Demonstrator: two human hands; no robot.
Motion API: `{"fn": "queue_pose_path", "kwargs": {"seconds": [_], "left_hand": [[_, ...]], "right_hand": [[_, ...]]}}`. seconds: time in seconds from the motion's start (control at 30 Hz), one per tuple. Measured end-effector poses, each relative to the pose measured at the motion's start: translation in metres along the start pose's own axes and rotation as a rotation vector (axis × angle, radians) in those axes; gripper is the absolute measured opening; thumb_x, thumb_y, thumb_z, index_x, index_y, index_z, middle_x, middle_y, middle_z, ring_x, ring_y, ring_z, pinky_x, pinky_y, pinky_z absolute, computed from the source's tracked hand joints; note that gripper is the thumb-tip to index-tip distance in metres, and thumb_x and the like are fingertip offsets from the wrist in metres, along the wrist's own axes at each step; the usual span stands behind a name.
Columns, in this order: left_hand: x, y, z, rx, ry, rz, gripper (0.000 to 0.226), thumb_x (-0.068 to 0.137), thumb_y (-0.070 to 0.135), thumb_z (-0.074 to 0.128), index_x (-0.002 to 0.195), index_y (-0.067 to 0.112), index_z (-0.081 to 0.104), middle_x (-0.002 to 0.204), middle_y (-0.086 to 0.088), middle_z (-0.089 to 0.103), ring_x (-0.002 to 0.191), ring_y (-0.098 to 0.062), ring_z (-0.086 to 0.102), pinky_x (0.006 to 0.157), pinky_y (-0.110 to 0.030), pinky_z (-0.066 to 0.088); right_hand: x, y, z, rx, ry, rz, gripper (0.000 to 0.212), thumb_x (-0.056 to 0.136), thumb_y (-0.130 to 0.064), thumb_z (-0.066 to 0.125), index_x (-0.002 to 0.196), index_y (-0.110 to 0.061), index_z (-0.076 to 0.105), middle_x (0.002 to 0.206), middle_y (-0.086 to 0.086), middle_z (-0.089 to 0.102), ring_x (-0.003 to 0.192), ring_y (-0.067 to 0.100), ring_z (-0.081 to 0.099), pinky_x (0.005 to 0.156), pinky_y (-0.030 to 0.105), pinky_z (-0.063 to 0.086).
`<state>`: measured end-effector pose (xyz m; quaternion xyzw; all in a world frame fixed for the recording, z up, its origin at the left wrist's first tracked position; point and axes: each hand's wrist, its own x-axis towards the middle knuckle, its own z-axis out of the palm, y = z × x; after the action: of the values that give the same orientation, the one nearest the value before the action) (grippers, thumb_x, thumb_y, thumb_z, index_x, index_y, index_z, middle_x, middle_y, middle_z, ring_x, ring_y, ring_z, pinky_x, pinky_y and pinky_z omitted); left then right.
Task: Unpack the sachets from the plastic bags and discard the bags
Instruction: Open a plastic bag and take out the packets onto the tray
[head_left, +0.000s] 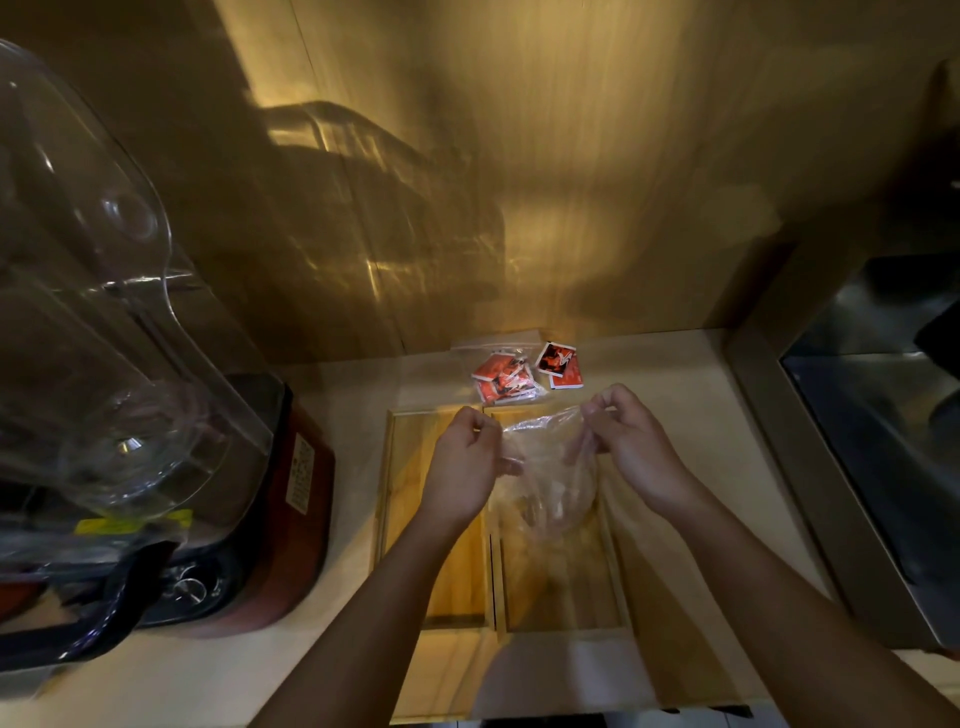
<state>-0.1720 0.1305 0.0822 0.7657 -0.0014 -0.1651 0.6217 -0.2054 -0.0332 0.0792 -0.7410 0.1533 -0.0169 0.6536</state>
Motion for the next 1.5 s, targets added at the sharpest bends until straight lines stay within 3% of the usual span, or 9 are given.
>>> {"fn": "queue_pose_path", "kwargs": {"seconds": [0.1, 0.23, 0.37, 0.63, 0.87, 1.07, 1.23, 1.4, 1.5], "left_hand": [[0.006, 0.004, 0.000, 0.009, 0.016, -0.003, 0.020, 0.093, 0.011, 0.043, 0.074, 0.010, 0.049, 0.058, 0.000, 0.061, 0.046, -0.007, 0.062, 0.059, -0.035, 0.053], [0.011, 0.010, 0.000, 0.054, 0.037, -0.013, 0.019, 0.090, 0.015, 0.045, 0.072, 0.014, 0.051, 0.069, -0.008, 0.059, 0.065, -0.024, 0.061, 0.062, -0.042, 0.055], [0.010, 0.020, 0.002, 0.022, 0.009, -0.016, 0.018, 0.092, 0.011, 0.045, 0.074, 0.009, 0.051, 0.061, -0.003, 0.059, 0.039, -0.002, 0.058, 0.039, -0.018, 0.047], [0.023, 0.037, 0.012, -0.042, -0.053, -0.011, 0.024, 0.092, 0.010, 0.048, 0.068, 0.012, 0.050, 0.062, -0.007, 0.058, 0.034, -0.001, 0.052, 0.037, -0.017, 0.044], [0.042, 0.048, 0.052, 0.025, -0.041, 0.218, 0.026, 0.086, 0.008, 0.058, 0.062, 0.018, 0.055, 0.060, 0.003, 0.058, 0.065, -0.017, 0.054, 0.065, -0.030, 0.042], [0.044, 0.025, 0.095, 0.236, -0.082, 0.416, 0.005, 0.081, 0.009, 0.066, 0.082, 0.005, 0.069, 0.100, -0.001, 0.053, 0.098, -0.007, 0.048, 0.083, 0.001, 0.029], [0.034, -0.028, 0.129, 0.498, -0.209, 0.256, 0.010, 0.084, 0.012, 0.056, 0.084, 0.013, 0.066, 0.094, -0.009, 0.066, 0.093, -0.023, 0.061, 0.080, -0.031, 0.046], [0.030, -0.063, 0.143, 0.754, -0.404, 0.073, 0.014, 0.081, 0.018, 0.054, 0.088, 0.017, 0.067, 0.100, -0.005, 0.071, 0.098, -0.024, 0.064, 0.076, -0.029, 0.047], [0.042, -0.068, 0.142, 0.730, -0.587, 0.025, 0.005, 0.076, 0.020, 0.059, 0.075, 0.019, 0.064, 0.102, -0.014, 0.069, 0.100, -0.031, 0.064, 0.082, -0.033, 0.050]], "right_hand": [[0.004, -0.006, 0.000, 0.026, 0.027, 0.001, 0.020, 0.093, -0.011, 0.043, 0.074, -0.017, 0.044, 0.044, 0.004, 0.062, 0.060, 0.031, 0.059, 0.059, 0.033, 0.044], [0.005, -0.013, -0.002, 0.017, 0.061, 0.004, 0.019, 0.093, -0.012, 0.044, 0.074, -0.015, 0.044, 0.040, 0.000, 0.059, 0.042, 0.013, 0.057, 0.047, 0.026, 0.044], [0.006, -0.018, -0.004, 0.039, 0.087, 0.033, 0.019, 0.093, -0.017, 0.046, 0.075, -0.011, 0.044, 0.039, 0.002, 0.058, 0.034, 0.012, 0.055, 0.039, 0.022, 0.041], [0.017, -0.028, -0.027, -0.006, 0.140, 0.048, 0.016, 0.090, -0.017, 0.050, 0.077, -0.009, 0.048, 0.058, 0.010, 0.058, 0.042, 0.017, 0.055, 0.046, 0.028, 0.045], [0.012, -0.036, -0.067, -0.093, 0.281, -0.035, 0.015, 0.085, -0.014, 0.058, 0.074, -0.005, 0.054, 0.070, 0.007, 0.059, 0.064, 0.014, 0.056, 0.065, 0.030, 0.044], [-0.003, -0.002, -0.118, -0.368, 0.222, 0.071, 0.008, 0.079, -0.012, 0.065, 0.076, -0.007, 0.060, 0.094, -0.005, 0.061, 0.087, 0.011, 0.058, 0.076, 0.028, 0.046], [-0.017, 0.060, -0.131, -0.702, 0.138, 0.124, 0.022, 0.074, -0.001, 0.060, 0.062, -0.019, 0.054, 0.082, 0.012, 0.064, 0.080, 0.029, 0.062, 0.071, 0.037, 0.046], [-0.026, 0.094, -0.136, -0.876, -0.078, 0.357, 0.013, 0.060, -0.024, 0.050, 0.055, -0.031, 0.041, 0.070, -0.006, 0.053, 0.074, 0.022, 0.057, 0.069, 0.038, 0.049], [-0.019, 0.093, -0.139, -0.860, -0.215, 0.469, 0.021, 0.065, -0.017, 0.057, 0.059, -0.029, 0.041, 0.071, -0.009, 0.050, 0.075, 0.017, 0.052, 0.065, 0.030, 0.043]]}}
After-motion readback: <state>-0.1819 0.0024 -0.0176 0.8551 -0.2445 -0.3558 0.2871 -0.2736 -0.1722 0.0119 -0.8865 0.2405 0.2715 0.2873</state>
